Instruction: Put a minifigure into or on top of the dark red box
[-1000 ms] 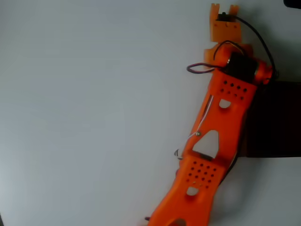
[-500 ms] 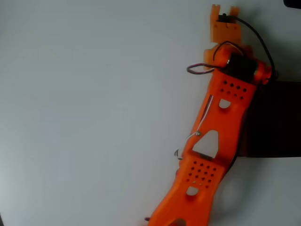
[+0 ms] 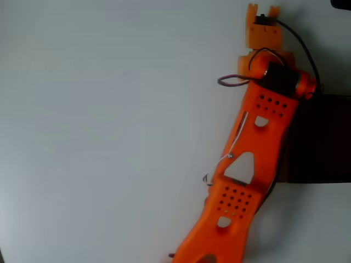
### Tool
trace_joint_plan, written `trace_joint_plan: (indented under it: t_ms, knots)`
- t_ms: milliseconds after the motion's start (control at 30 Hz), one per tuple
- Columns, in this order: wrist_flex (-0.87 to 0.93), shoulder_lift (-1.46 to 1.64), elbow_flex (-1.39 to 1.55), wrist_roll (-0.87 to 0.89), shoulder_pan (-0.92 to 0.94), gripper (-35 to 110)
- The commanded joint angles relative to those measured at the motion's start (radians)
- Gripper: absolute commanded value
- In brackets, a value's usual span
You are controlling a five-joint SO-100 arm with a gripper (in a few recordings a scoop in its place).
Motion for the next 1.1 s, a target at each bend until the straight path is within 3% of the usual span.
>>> trace_joint_plan:
  t_ms: [0, 200, 500, 900, 1067]
  knots:
    - [0.020, 0.006, -0.066, -0.032, 0.009, 0]
    - [0.149, 0.169, -0.133, -0.170, 0.089, 0]
    - [0.164, 0.647, 0.278, -0.364, 0.385, 0]
    - [0.164, 0.436, 0.416, -0.434, 0.460, 0]
    - [0.164, 0.371, 0.439, -0.430, 0.462, 16]
